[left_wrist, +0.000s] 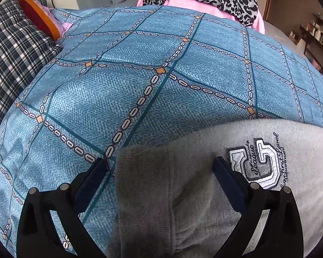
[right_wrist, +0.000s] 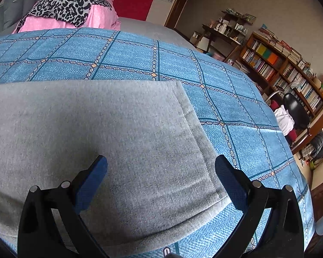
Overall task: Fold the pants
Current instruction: 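Lower both tools onto the waistband edge near the G logo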
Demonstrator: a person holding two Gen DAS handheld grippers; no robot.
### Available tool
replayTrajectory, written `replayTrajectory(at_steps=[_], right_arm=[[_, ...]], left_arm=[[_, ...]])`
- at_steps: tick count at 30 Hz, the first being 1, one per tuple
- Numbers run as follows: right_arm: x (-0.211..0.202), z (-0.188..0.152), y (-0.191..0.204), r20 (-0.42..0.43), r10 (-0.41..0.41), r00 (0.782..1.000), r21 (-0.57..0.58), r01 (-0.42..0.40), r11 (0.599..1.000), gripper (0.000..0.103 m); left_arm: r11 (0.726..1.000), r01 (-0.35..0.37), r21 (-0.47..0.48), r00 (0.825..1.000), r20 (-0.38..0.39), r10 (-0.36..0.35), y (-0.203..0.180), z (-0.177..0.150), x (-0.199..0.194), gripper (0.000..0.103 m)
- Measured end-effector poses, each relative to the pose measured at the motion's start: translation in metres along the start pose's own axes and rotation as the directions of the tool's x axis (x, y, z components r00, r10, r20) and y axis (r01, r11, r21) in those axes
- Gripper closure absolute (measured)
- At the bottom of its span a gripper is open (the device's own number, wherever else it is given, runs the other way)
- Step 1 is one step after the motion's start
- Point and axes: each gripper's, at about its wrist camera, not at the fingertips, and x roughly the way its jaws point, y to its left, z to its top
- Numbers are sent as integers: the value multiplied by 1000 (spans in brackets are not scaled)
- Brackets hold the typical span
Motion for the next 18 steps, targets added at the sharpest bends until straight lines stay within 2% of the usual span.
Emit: replayTrajectory(at_steps=[6, 11, 18], right_arm=[[11, 5, 1, -7, -4, 1000, 4, 4, 1000, 2], [19, 4, 3, -22, 3, 1000, 5, -3, 1000, 2], [33, -2, -9, -69, 104, 992, 73, -99, 992, 2]], left_arm=[[1000, 20, -17, 1000, -13, -20, 1, 13, 12, 5], [1000, 29, 10, 1000, -7, -29, -2, 15, 16, 5], [998, 58, 11, 998, -20, -58, 1, 16, 17, 5]])
